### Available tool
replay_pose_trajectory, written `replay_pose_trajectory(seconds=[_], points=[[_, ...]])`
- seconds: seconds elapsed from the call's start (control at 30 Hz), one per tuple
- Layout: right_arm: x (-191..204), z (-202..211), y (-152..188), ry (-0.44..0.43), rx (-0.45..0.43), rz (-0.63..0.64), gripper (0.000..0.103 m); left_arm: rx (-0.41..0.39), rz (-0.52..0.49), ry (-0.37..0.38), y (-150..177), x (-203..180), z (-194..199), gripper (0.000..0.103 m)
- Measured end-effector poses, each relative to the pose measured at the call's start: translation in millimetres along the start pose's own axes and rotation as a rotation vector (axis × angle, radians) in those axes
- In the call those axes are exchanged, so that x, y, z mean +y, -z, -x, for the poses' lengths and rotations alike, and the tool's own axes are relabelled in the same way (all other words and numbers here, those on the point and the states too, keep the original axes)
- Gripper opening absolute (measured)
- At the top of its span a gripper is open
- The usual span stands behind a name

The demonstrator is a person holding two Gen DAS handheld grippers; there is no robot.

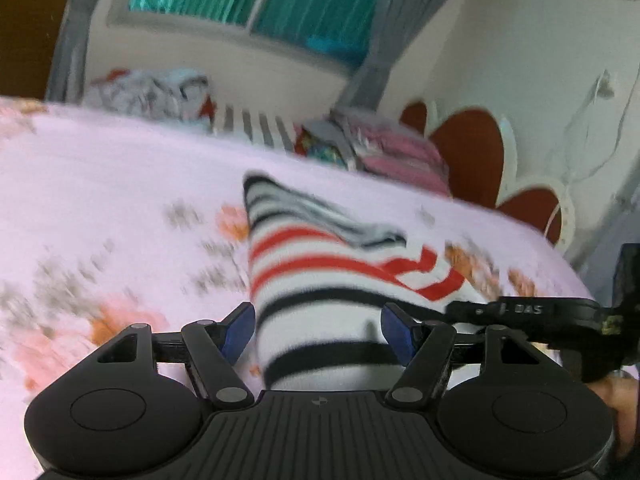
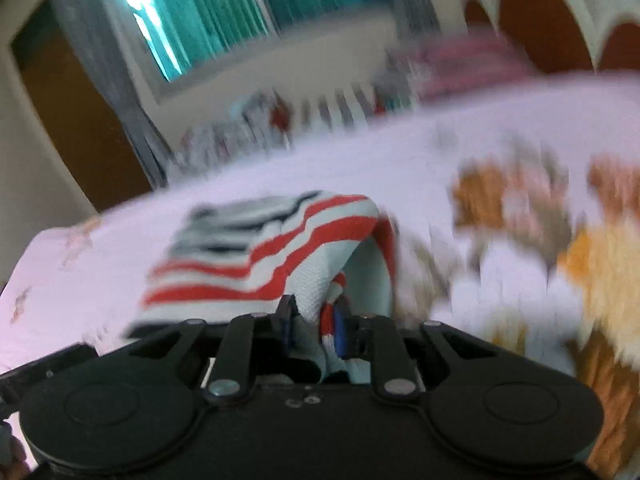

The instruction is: Fold small clothes

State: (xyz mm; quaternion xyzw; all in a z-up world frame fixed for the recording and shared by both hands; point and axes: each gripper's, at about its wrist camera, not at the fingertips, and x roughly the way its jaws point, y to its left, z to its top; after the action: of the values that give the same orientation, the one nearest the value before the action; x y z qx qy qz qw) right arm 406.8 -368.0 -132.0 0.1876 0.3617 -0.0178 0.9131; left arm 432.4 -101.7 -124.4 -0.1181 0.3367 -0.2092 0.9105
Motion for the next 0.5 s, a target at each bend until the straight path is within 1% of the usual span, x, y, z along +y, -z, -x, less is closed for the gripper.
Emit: replay_pose_trajectory(seconds=[0.07, 0.1, 0.2, 0.27, 0.3, 0.4, 0.5], points=[[-5, -7, 6, -0.003, 0.016, -0.042, 0.023, 0.051, -0.019, -0.017, 8, -1, -14, 0.068], [-6, -7, 5, -0.01, 0.022, -0.064, 0.028, 0.065, -0.026, -0.025, 11, 1, -18, 0.068], [-10, 5, 5, -0.037, 0.043, -0.085, 0.033, 0.071, -0.015, -0.011, 16, 6, -19, 0.068], [-15, 18, 7, -0.053, 0.051, -0.099, 0.039, 0.072, -0.037, -0.007, 16, 5, -18, 0.068], [-18, 25, 10, -0.063, 0.05, -0.109, 0.044, 0.072, -0.047, -0.003, 15, 6, -18, 0.068], [-18, 43, 25, -0.069, 0.062, -0.105, 0.044, 0.08, -0.041, 0.008, 14, 9, -18, 0.068], [-17, 56, 38, -0.051, 0.071, -0.083, 0.039, 0.087, -0.037, 0.018, 14, 12, -20, 0.069]])
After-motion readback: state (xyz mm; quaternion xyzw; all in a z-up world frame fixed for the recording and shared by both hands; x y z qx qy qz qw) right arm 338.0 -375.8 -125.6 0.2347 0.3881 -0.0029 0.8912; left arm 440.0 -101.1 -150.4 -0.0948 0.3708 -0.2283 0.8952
